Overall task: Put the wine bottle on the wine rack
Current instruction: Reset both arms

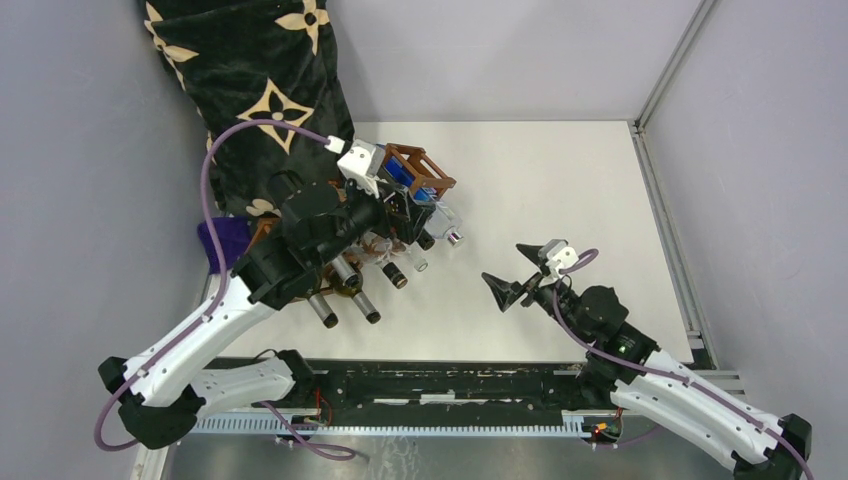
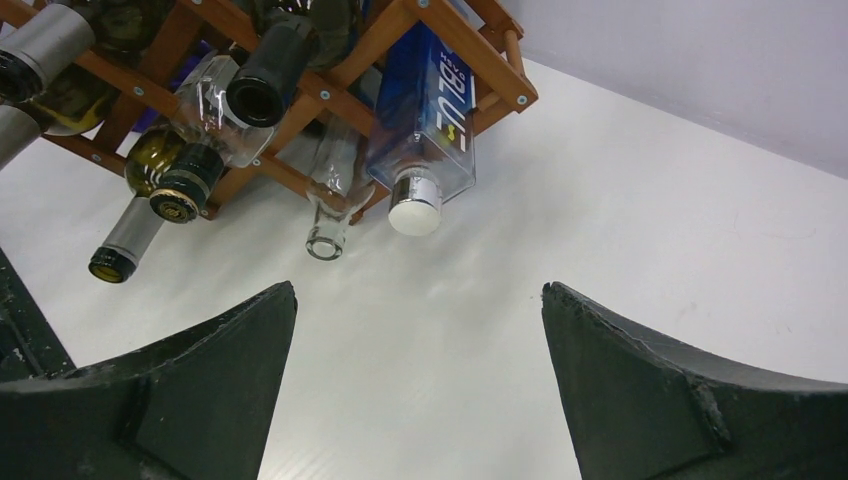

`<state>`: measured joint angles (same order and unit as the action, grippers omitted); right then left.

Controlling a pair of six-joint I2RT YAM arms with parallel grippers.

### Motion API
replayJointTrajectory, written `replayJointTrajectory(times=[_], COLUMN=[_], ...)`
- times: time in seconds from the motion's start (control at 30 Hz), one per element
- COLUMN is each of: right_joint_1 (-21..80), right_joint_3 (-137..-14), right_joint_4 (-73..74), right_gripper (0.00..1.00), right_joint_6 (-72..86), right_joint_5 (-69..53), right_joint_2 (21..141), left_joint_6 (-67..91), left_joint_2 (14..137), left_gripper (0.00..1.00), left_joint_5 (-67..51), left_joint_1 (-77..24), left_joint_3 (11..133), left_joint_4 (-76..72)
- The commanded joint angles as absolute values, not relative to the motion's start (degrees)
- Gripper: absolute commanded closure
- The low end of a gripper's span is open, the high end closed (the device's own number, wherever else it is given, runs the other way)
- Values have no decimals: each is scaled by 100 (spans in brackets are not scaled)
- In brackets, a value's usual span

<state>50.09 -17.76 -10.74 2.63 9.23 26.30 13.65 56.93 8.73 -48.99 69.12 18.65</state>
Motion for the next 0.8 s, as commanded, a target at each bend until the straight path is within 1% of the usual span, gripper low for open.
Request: replayJointTrajectory(times=[0.0, 0.3, 0.37, 0.4, 0.47, 0.6, 0.77], right_joint_1=[4934, 4915, 4915, 4913, 4913, 4906, 4909], right_joint_3=[-1681, -1591, -1597, -1614, -1663, -1777, -1950], right_joint_4=[-1053, -982, -976, -959, -917, -864, -835], right_gripper=[2, 2, 2, 2, 2, 2, 2], right_joint_6=[211, 250, 257, 261, 264, 279, 283], right_joint_5=[1077, 1084, 1064, 1059, 1044, 977, 901], right_joint_2=[2360, 2201, 2188, 2184, 2193, 2275, 2530], left_joint_6=[1890, 2463, 2775, 2944, 3439, 4312, 4155], left_joint_2=[5728, 5776, 5854, 5951, 6172, 6930, 7890], left_gripper=[0, 0, 0, 0, 0, 0, 0], left_joint_5=[123, 26, 179, 434, 769, 1421, 2920], left_joint_1=[-4746, -4744, -4746, -4746, -4754, -4916, -6038], left_joint_3=[6886, 7024, 7246, 7406, 7841, 9222, 10876], left_joint_4=[1453, 1173, 1134, 1151, 1229, 1853, 2649])
